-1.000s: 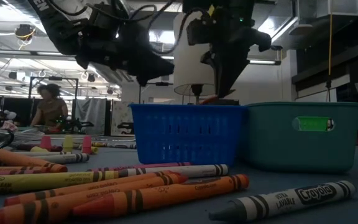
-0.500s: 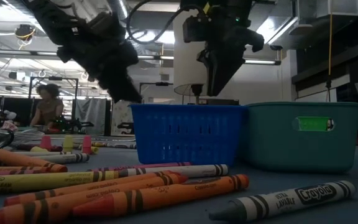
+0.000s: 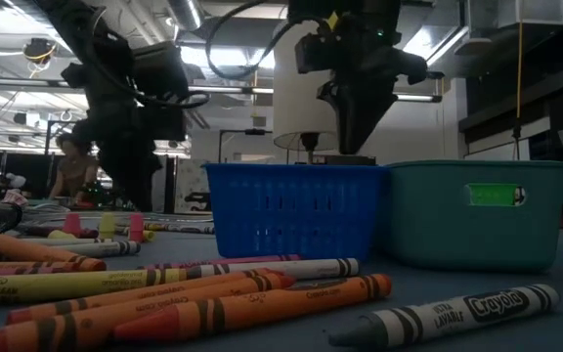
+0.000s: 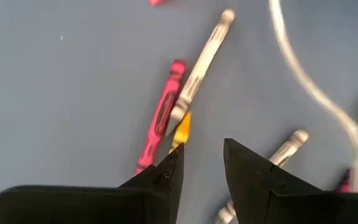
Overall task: Sort crayons
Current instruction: Put the yellow crayon into the green bin
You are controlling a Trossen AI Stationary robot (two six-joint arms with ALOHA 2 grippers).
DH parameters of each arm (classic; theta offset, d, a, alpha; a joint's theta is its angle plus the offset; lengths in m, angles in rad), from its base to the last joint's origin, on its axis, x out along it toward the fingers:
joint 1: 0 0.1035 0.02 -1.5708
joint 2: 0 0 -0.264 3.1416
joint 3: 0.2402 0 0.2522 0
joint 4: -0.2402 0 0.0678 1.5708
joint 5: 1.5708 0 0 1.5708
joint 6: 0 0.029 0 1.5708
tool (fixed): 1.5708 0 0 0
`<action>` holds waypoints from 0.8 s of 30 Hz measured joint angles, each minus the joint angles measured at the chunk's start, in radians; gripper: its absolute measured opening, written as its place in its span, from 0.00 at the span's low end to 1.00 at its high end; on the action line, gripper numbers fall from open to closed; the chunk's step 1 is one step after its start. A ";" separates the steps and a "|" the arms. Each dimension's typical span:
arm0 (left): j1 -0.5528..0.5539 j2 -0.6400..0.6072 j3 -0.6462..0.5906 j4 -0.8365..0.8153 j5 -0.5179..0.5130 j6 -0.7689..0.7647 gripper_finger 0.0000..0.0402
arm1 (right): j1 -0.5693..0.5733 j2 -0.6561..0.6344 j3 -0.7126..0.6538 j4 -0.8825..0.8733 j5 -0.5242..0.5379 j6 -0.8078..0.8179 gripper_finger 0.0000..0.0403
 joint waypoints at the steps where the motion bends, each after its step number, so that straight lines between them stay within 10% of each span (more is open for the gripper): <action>1: -0.006 0.000 0.000 -0.012 -0.015 0.000 0.25 | 0.000 0.000 0.000 -0.018 0.000 0.000 0.24; 24: -0.050 -0.008 -0.117 0.022 -0.110 -0.047 0.25 | 0.000 -0.253 -0.248 -0.031 0.001 0.157 0.24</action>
